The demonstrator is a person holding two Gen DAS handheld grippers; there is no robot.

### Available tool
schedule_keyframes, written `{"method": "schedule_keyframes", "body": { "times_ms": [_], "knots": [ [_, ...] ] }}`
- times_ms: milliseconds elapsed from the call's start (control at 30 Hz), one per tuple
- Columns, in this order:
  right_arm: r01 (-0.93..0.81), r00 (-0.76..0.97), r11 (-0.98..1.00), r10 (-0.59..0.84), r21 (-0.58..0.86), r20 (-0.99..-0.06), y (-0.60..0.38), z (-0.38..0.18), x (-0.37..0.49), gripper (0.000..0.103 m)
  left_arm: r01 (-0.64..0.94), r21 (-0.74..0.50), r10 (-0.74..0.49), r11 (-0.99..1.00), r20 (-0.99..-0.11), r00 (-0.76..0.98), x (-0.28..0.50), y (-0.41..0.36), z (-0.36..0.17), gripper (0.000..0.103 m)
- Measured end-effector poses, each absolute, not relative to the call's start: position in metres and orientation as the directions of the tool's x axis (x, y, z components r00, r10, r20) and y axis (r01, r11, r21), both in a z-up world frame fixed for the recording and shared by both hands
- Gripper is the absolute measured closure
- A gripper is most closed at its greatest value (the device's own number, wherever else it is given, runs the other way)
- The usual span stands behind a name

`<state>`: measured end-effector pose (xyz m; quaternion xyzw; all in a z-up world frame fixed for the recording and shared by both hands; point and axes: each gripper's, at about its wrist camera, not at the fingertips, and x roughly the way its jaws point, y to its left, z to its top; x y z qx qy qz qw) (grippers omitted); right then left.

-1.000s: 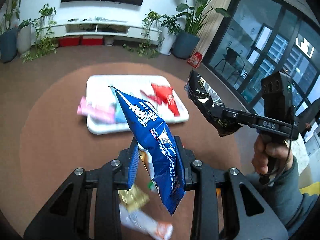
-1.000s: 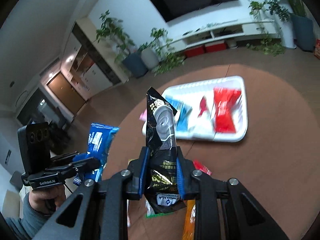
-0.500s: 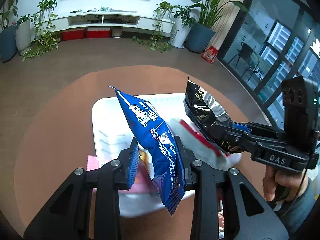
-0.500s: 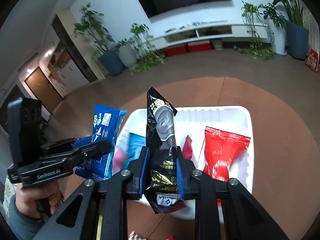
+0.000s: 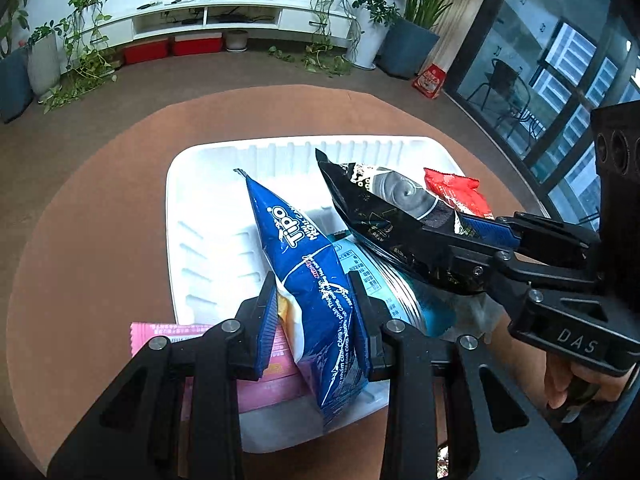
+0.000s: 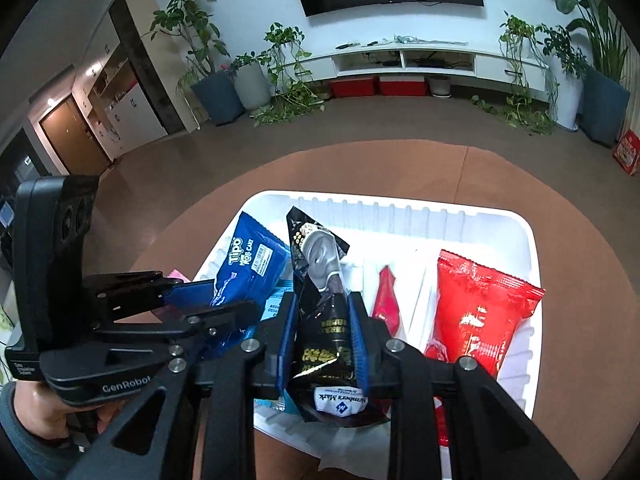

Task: Organize snacks
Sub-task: 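Carry both bags to the tray and open both tools to release, then move the left tool to the gold bar and close on it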

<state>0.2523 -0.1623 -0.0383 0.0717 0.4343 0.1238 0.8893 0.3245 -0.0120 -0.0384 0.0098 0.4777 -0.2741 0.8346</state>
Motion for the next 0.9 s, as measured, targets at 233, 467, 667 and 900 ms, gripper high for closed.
{"method": "schedule_keyframes", "body": {
  "times_ms": [233,467,667,900],
  "knots": [
    [-0.150,0.603,0.961,0.276,0.234,-0.748,-0.161,-0.029,0.249,0.074,0.448,-0.247,-0.450,0.859,-0.783,0.429,0.312,-0.019,-0.036,0.034],
    [-0.144,0.654,0.958,0.281,0.250,-0.702,-0.171,-0.009,0.240,0.046,0.419,-0.265,-0.458,0.868,-0.752,0.474,0.299,-0.005,-0.014,0.009],
    [-0.130,0.734,0.943,0.300,0.307,-0.609,-0.197,0.016,0.223,0.023,0.400,-0.218,-0.431,0.890,-0.686,0.586,0.266,0.020,0.016,0.000],
    [-0.081,0.815,0.935,0.262,0.346,-0.516,-0.232,0.042,0.167,0.016,0.331,-0.189,-0.374,0.924,-0.622,0.688,0.188,0.063,0.044,0.000]
  ]
}}
